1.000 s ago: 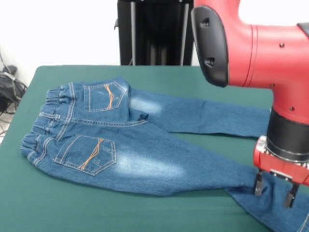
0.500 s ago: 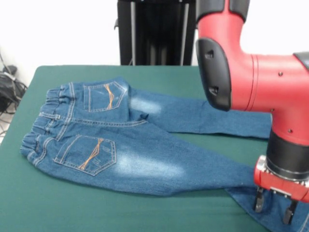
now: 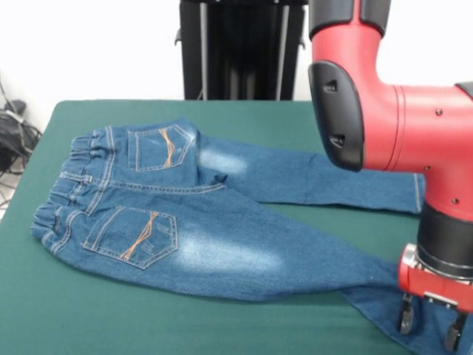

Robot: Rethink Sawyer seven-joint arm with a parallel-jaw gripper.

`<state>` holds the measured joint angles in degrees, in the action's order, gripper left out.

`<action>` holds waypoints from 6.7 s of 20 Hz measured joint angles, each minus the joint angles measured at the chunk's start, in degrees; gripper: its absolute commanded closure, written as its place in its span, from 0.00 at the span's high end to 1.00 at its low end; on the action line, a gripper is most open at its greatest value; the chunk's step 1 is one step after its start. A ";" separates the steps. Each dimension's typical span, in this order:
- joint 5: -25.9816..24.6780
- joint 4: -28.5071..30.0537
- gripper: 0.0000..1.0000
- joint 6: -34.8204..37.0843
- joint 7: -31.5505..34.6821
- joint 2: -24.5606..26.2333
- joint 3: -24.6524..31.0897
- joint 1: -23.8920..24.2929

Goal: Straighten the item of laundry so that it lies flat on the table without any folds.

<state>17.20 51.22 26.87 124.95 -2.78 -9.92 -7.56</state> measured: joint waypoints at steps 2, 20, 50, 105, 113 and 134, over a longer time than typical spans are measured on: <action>0.00 0.00 1.00 -0.18 0.00 0.00 0.00 -0.05; 0.01 -0.11 0.00 -0.32 0.00 0.33 -0.11 -0.14; 5.71 -9.14 1.00 -0.46 0.32 5.65 -4.20 -3.08; -7.18 22.84 1.00 3.98 0.12 -18.93 14.58 20.80; -17.18 30.92 1.00 3.93 -0.05 -21.30 17.74 25.29; -25.16 42.39 1.00 3.62 -0.05 -25.68 20.30 25.26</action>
<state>-7.96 93.61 30.49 124.90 -28.46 10.38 17.70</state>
